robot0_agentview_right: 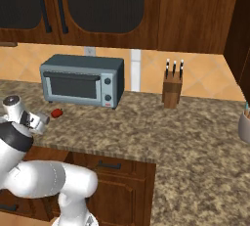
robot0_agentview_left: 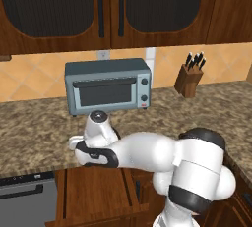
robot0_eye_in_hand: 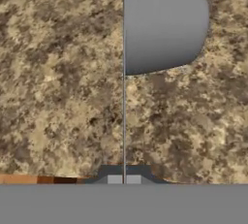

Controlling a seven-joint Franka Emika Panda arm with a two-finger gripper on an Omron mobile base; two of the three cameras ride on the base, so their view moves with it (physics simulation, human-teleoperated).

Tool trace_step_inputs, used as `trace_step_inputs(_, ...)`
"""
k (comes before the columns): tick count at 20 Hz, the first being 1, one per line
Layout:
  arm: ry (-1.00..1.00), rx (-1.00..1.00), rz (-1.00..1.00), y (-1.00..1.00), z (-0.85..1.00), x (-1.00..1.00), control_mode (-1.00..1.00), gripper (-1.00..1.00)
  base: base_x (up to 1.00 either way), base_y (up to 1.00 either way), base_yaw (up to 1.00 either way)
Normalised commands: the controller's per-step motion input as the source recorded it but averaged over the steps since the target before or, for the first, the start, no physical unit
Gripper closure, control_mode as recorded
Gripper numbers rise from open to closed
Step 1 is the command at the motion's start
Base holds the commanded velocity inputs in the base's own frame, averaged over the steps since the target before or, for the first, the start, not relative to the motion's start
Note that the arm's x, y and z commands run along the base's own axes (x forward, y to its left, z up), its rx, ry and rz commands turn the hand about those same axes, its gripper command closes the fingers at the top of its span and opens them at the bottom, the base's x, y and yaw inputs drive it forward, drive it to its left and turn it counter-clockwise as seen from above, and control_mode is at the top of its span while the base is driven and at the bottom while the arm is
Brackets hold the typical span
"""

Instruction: Pick the measuring cup from the drawer and place it on the counter.

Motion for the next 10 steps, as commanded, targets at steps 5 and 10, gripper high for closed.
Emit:
trace_step_inputs(5,0.0,-0.06,0.0,0.2,-0.52,0.6,-1.0,-1.0,0.0,0.0,0.0)
trace_step_inputs(10,-0.01,-0.02,0.0,0.06,-0.14,-0.02,-1.0,-1.0,0.0,0.0,0.0)
